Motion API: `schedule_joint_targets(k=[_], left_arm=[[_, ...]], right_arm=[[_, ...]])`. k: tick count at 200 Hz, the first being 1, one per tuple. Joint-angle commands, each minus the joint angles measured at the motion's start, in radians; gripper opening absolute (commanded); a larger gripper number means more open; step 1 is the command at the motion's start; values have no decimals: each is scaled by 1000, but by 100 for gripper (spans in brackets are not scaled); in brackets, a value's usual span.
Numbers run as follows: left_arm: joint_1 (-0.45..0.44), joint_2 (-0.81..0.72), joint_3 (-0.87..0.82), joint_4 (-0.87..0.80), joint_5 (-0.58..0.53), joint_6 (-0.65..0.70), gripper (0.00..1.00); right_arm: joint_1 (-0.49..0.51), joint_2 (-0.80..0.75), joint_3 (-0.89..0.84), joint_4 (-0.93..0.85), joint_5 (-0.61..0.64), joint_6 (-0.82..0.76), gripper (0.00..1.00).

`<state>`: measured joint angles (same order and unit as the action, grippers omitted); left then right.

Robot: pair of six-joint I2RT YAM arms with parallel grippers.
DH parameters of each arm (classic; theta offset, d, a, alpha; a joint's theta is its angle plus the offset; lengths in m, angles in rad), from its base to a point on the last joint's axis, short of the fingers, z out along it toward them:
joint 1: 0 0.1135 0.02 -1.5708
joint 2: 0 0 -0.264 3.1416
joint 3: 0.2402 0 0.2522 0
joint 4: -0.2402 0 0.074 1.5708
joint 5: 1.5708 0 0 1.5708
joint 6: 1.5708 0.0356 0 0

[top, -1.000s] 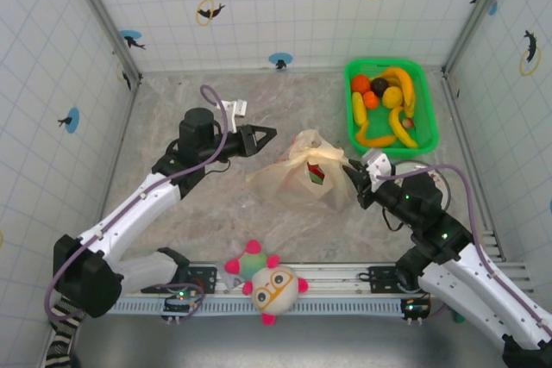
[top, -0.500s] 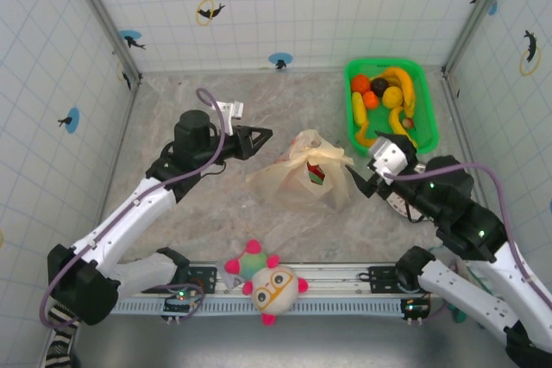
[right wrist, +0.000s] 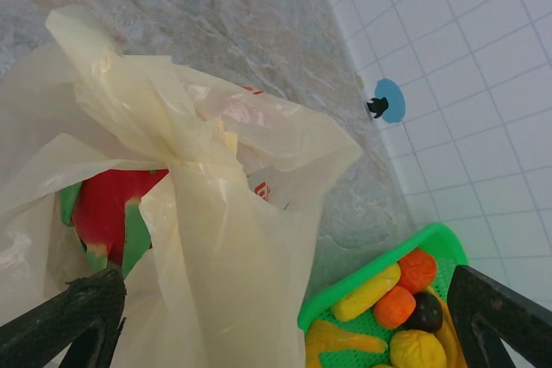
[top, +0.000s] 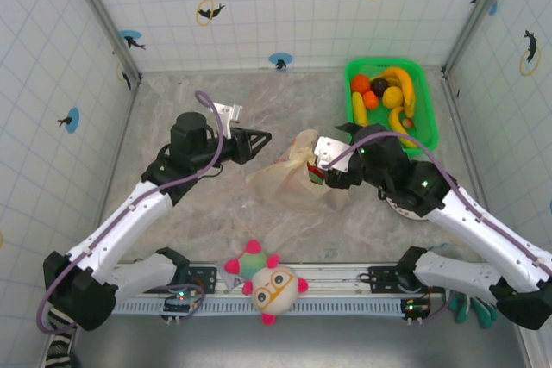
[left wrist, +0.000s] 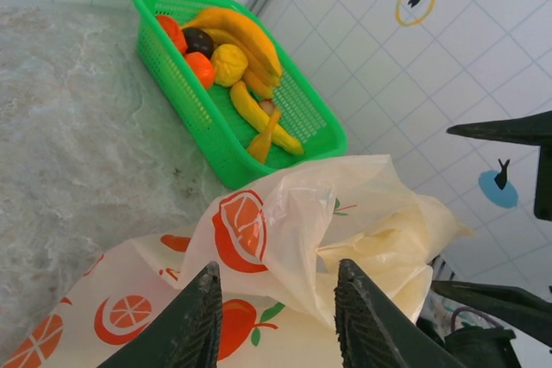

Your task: Place the fake fruits into the plastic bag and tie a complex knot

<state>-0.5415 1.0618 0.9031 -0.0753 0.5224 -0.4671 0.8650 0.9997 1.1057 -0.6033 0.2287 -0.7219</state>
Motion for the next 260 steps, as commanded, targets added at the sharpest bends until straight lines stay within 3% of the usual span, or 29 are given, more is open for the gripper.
schedule_joint_targets(k=[1,54,91,138,162,190,232,260], left_arm=[[-13,-36,-7,-8,51,57,42],[-88,-97,-80,-8,-10,186,59],[-108,-113,-134,8,-58,274,65],[-123,-159,-252,161,-79,399,77],[-130,-132,-274,229,-68,426,81],[-148,-62,-265,285,-66,451,82],[-160,4,-266,376,-95,484,73],[-163,55,-265,396,-80,483,60]], right_arm=[[9,16,25,47,24,-15,95],[19,69,0,125,36,1,86],[21,110,-7,150,40,8,79],[20,138,-26,155,44,24,77],[19,142,-30,155,51,29,72],[20,150,-26,149,70,37,52],[20,128,-39,194,88,44,5],[20,93,-69,267,70,52,0]])
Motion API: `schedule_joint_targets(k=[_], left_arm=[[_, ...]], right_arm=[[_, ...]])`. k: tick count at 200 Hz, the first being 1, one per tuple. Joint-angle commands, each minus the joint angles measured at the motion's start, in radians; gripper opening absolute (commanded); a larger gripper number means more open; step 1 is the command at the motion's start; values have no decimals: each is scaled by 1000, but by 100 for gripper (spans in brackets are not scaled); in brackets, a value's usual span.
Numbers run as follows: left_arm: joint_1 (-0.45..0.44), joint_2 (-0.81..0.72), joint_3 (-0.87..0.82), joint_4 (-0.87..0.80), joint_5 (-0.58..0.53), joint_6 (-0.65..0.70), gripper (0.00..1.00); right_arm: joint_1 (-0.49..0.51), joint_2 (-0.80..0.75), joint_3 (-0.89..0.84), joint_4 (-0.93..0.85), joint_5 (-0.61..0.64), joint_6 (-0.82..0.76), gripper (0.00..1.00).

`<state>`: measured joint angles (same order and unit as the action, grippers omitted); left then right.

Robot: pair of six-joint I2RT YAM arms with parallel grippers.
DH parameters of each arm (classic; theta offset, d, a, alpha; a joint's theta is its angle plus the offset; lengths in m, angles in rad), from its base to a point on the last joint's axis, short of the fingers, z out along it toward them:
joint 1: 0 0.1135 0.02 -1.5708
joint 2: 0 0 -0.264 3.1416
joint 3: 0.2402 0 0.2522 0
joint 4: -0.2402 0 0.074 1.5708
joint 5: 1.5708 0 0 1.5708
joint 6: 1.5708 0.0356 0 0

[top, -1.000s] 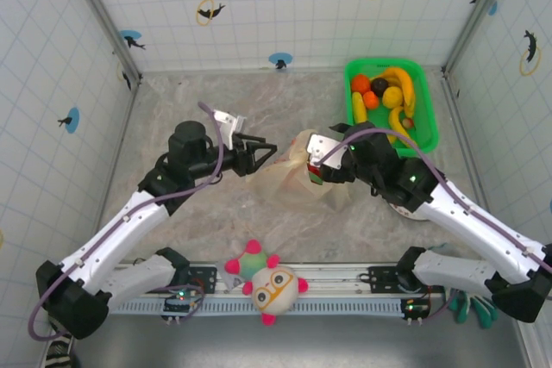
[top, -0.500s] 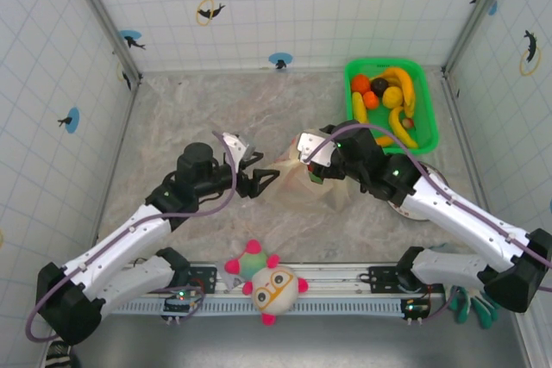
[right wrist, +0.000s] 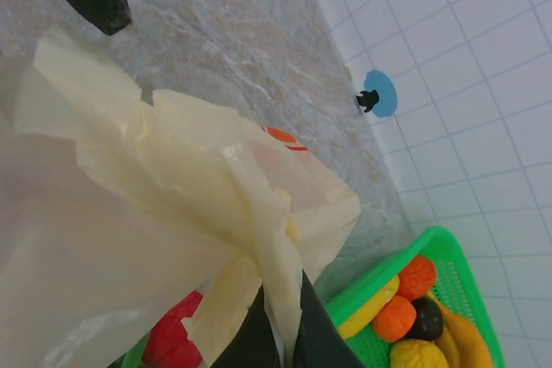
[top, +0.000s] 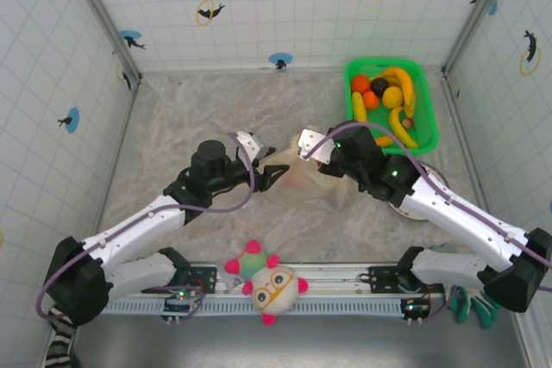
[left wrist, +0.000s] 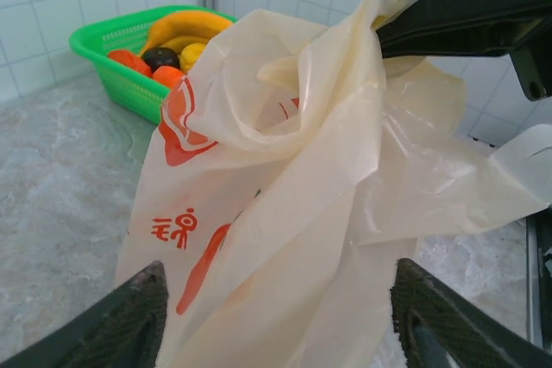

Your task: Place the fake fruits into the plastic bag and tie a complex knot

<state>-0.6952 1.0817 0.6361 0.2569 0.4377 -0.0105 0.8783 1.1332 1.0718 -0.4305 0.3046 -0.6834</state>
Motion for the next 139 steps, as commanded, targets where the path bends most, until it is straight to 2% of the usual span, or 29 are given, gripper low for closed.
schedule_joint_targets(k=[1,27,60,81,93,139], left_arm=[[-9,37,2,64,5,26,59],[-13,78,7,70,15,8,43],[-28,99,2,74,18,-19,15],[-56,98,-2,79,27,-32,4],[-81,95,-8,84,27,-42,0],[-171,107,-38,171,56,-133,0]], right_arm=[[7,-42,-36,97,-7,16,0],[4,-62,-73,180,-48,41,0],[2,-78,-130,333,-84,87,0],[1,-74,-159,415,-94,113,0],[2,-72,-172,462,-96,127,0],[-2,-78,-244,659,-113,196,0]])
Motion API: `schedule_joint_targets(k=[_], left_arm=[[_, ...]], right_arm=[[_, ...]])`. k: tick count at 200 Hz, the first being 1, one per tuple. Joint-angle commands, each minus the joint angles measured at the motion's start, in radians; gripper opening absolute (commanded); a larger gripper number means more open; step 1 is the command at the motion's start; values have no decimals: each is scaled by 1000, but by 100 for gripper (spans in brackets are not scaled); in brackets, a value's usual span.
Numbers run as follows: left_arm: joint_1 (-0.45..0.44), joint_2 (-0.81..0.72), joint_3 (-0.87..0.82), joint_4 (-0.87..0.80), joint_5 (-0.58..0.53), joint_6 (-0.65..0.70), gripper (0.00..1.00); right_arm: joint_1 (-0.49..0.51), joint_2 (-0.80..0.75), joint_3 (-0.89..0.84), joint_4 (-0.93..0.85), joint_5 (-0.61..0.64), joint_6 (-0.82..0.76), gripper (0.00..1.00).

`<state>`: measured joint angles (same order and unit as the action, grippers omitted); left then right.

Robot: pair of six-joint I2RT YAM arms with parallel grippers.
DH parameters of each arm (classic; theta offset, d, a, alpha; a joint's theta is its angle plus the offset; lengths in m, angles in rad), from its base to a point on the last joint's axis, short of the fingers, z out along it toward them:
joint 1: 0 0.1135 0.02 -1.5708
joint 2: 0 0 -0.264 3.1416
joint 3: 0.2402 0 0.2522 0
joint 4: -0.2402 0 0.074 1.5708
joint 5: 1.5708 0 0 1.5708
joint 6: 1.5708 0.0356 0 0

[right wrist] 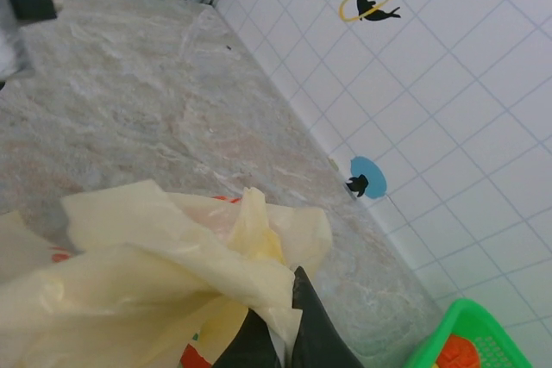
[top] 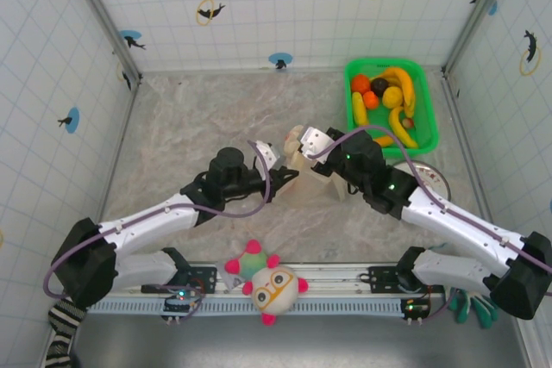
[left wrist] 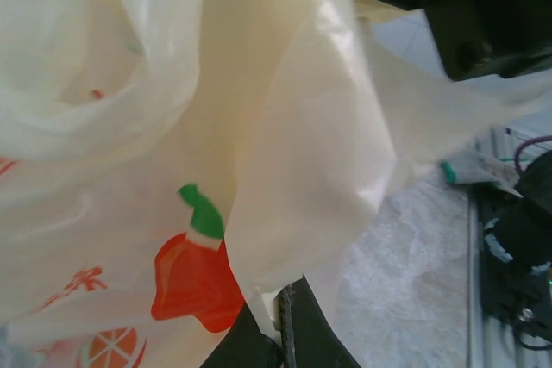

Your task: Place the fake fruits into the plastic bag and tie a complex knot

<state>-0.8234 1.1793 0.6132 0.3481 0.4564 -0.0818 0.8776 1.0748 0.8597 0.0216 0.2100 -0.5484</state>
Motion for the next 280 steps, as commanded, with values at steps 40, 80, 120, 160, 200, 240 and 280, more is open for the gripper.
schedule_joint_targets(k=[40,80,120,160,200,240,280], left_arm=[[-77,48,1,155,26,-92,0],[-75,-91,-14,80,-52,-84,35],[-68,-373,-10,-150,-136,45,60],[28,-489,44,-204,-206,120,59],[125,-240,196,-228,-154,207,35],[188,-41,285,-172,90,287,29],[173,71,247,-86,280,289,32]], right_arm=[[-3,-23,-78,287,-42,112,0],[-20,-77,-158,317,-83,127,0],[-38,-104,-199,324,-127,146,0],[-40,-124,-211,328,-138,157,0],[-38,-133,-211,314,-140,160,0],[-37,-131,-206,306,-136,162,0],[-37,-129,-211,318,-141,172,0]])
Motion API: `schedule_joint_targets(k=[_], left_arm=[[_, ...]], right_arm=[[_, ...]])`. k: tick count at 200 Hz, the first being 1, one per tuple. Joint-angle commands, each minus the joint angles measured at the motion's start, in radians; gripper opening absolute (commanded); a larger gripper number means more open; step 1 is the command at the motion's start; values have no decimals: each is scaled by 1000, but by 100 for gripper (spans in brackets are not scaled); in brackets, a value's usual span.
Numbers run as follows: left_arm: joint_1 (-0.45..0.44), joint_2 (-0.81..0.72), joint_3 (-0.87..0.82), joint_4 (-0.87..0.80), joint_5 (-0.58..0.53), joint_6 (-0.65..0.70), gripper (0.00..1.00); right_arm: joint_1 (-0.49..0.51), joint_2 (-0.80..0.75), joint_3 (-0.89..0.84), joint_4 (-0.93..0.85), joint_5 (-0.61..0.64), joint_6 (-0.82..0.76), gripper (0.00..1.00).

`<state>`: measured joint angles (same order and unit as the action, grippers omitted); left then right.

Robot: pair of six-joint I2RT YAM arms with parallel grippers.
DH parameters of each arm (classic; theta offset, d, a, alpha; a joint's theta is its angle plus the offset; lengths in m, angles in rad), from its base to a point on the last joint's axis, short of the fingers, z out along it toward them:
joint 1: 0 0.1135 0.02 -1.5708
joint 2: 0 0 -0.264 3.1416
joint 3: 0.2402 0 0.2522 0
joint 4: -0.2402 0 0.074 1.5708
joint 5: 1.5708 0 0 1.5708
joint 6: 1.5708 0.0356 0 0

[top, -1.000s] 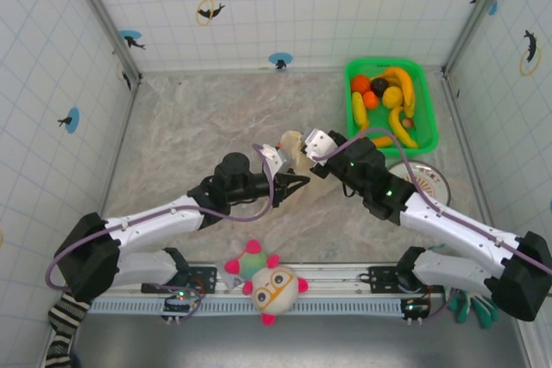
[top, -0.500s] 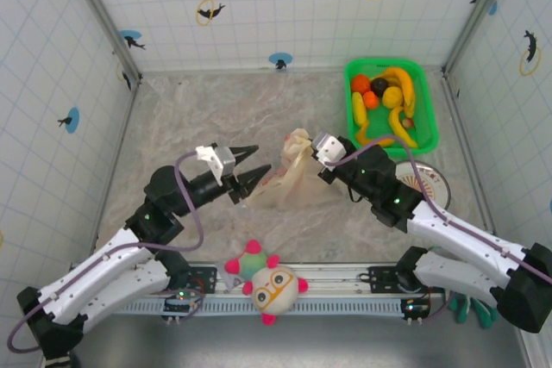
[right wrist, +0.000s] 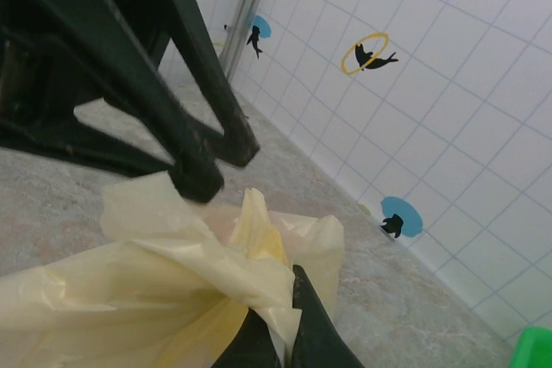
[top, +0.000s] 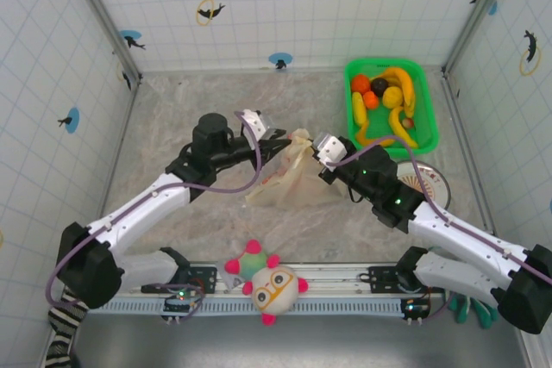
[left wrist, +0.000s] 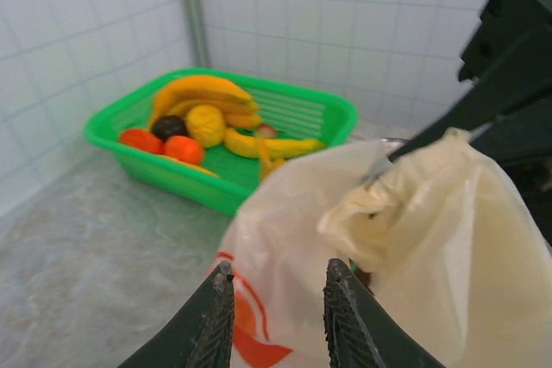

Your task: Place the fake fruits into the plastic bag and tie a complex knot

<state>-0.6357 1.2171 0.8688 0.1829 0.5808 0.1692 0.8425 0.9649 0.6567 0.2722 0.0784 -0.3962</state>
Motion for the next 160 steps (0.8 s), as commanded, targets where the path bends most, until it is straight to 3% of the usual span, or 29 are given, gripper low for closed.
schedule_joint_targets(k=[1,32,81,124,160], left_arm=[[-17,35,-10,80,155,38,32],[-63,50,-63,116,99,60,39],[-112,69,-155,314,-3,-49,46],[-113,82,-136,317,-41,-56,46],[-108,65,-108,290,-26,-35,40]], right_arm=[[-3,-20,-9,68,-9,20,0],[-24,-33,-39,109,-26,54,0],[-64,-59,-97,164,-96,119,0],[-73,-77,-106,151,-129,130,0],[-78,-83,-112,134,-140,124,0]])
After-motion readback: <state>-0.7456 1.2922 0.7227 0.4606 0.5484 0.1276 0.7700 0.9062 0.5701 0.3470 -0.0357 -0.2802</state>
